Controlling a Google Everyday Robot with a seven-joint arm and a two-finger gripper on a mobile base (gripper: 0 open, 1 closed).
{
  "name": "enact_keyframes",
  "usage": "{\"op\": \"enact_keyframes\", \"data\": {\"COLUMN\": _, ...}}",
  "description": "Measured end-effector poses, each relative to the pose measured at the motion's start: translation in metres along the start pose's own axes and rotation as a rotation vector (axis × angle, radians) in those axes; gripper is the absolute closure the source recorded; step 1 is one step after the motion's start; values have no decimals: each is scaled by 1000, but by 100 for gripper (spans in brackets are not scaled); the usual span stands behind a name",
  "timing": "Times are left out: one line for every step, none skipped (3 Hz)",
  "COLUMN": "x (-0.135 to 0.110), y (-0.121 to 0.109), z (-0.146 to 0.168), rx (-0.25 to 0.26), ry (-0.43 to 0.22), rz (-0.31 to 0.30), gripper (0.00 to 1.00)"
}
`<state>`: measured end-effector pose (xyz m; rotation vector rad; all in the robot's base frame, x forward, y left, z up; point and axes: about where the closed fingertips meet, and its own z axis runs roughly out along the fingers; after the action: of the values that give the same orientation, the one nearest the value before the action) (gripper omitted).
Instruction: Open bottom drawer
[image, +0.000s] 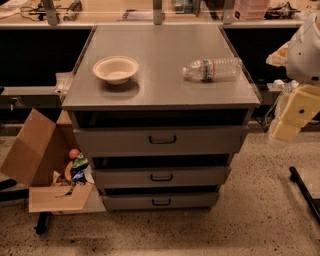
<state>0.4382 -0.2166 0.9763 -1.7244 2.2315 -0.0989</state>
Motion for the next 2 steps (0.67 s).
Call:
{"op": "enact_keyframes", "data": {"x": -14, "y": 14, "z": 17, "rx": -13, "ry": -28, "rz": -23, "gripper": 0}}
{"op": "enact_keyframes", "data": {"x": -14, "y": 14, "z": 17, "rx": -13, "ry": -28, "rz": -23, "gripper": 0}}
